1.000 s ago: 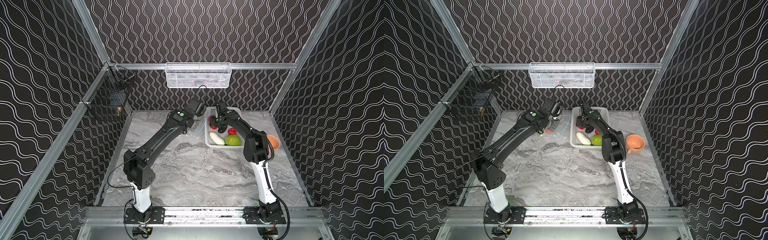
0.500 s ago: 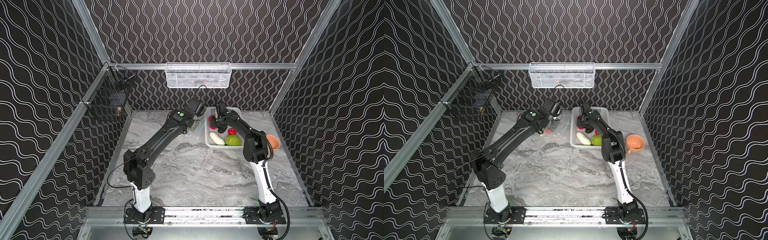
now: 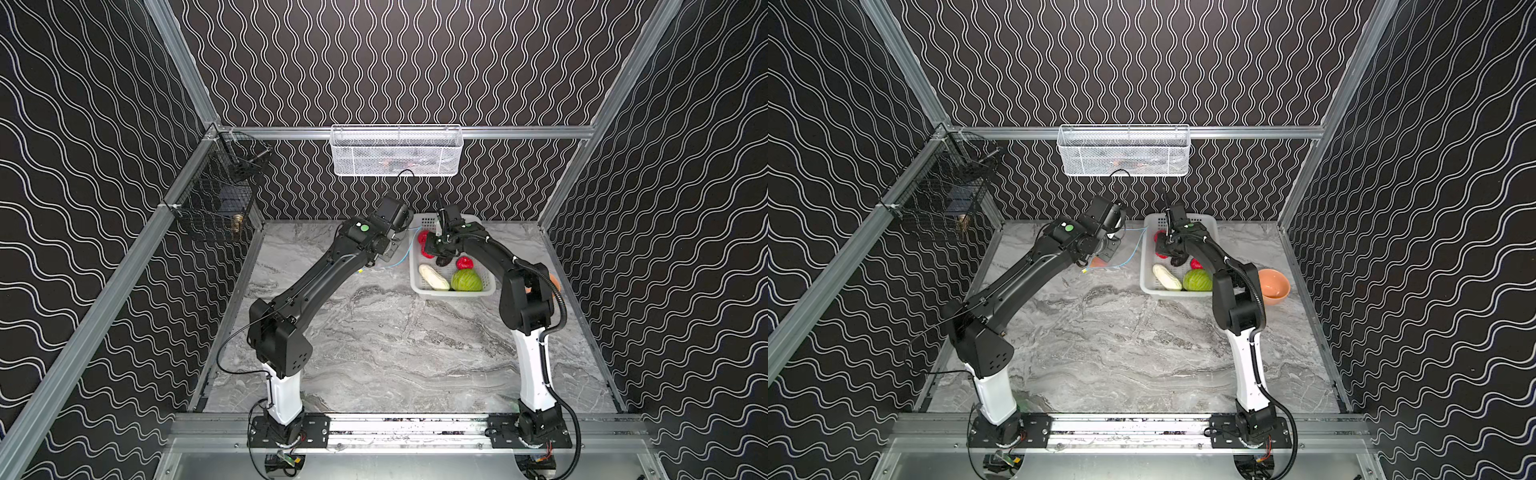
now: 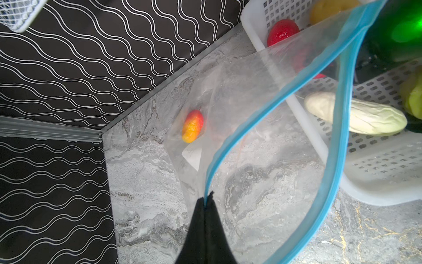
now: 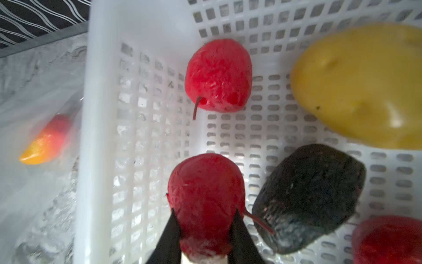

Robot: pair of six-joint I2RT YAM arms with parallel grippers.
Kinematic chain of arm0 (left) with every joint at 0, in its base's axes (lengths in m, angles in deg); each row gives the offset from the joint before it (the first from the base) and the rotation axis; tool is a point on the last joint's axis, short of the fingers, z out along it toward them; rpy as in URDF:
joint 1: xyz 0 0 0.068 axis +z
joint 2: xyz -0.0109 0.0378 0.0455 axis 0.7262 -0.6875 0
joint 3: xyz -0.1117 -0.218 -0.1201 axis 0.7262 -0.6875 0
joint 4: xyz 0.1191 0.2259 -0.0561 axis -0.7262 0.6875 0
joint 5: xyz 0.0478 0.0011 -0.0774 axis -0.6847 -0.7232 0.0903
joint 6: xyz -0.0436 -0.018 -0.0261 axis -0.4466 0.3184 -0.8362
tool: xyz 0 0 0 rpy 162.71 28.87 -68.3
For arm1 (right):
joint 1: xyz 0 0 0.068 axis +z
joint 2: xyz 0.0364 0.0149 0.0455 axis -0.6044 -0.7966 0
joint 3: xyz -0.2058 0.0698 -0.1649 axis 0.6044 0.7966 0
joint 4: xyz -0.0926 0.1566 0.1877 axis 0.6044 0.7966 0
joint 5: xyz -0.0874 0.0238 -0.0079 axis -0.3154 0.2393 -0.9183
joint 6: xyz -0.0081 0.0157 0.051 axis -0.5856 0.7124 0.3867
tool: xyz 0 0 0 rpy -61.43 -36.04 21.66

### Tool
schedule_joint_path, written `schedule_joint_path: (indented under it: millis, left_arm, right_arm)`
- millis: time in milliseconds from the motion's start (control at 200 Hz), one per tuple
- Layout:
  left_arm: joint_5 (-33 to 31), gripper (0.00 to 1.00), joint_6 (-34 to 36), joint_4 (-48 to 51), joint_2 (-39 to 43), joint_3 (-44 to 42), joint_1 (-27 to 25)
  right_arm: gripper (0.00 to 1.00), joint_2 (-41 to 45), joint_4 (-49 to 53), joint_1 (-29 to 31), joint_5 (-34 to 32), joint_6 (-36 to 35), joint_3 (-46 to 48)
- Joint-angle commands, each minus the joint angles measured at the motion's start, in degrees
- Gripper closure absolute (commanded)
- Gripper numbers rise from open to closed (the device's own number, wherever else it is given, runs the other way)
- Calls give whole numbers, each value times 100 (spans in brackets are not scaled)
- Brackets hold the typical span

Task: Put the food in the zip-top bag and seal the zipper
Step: 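Grasp a red apple in the basket with the right gripper, then lift the red apple with the right gripper toward the bag opening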

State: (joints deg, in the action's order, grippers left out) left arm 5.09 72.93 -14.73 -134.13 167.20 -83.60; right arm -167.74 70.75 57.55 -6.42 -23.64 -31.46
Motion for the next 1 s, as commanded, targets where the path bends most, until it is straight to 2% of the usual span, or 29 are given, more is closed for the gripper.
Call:
schedule_joint_path:
  millis: [0,490,666,826,991]
  left_arm:
    - [6,100,-54,-13,-6,41,12]
    - [109,100,-78,-173,133,-297,12]
    - [4,100,-50,-129,49,-149,12]
    - [51,100,-78,-42,-126,15,-3]
    - [93,100,-60,61,-301,151,-14]
  right_arm:
    - [95,340,-463,-40,318,227,417]
    - [99,1570,-1182,-154,630,658,1834]
    - [100,1988,-1300,-181,701,694,2160]
    - [100,2634,-1941,-199,832,723,2793]
    - [100,2950,-1958,-232,894,724,2907]
